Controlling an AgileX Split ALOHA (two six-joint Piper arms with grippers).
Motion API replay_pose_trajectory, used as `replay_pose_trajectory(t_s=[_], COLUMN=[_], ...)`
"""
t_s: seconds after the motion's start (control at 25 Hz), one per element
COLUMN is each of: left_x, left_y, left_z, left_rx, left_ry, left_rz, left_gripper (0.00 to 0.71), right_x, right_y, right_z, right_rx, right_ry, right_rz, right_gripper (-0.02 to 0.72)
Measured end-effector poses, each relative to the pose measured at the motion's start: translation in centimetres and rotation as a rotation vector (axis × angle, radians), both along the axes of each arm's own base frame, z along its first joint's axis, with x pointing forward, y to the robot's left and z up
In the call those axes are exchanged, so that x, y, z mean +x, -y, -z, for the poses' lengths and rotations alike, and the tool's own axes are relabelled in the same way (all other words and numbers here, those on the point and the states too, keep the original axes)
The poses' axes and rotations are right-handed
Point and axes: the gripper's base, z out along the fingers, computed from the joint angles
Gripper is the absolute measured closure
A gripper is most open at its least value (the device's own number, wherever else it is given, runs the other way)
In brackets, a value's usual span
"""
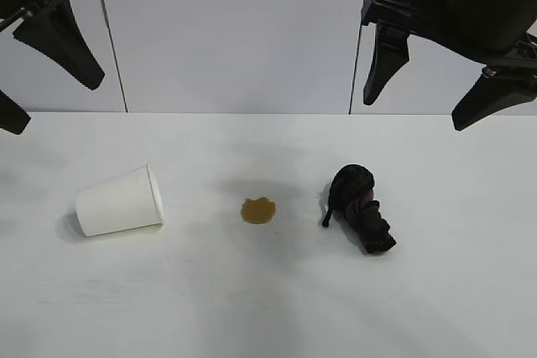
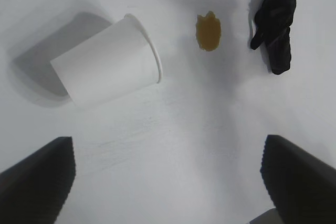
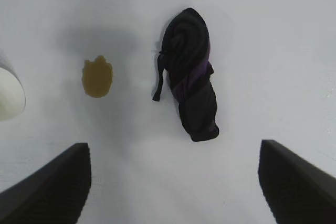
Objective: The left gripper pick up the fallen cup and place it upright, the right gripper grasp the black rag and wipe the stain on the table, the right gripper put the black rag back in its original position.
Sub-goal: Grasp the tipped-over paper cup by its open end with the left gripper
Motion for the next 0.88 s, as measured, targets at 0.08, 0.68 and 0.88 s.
replay_pose_trajectory(t_s=[0.08,0.68,0.88], left_x=[0.0,0.5,1.1], left_y=[0.0,-0.2,-0.5], left_z=[0.0,-0.1,-0.3], left_rx=[0.000,0.013,0.064], left_ry=[0.000,0.048,0.143], left_rz=[0.000,-0.036,-0.002], left_gripper=[0.017,0.017,0.017], right_x=[0.0,-0.2,-0.2], right_y=[0.0,0.0,0.0], right_z=[0.0,0.1,0.1], right_rx=[0.000,-0.006,-0.006], right_ry=[0.000,-0.022,-0.022], right_rz=[0.000,-0.001,-0.001], right_gripper=[0.102,0.102,0.102])
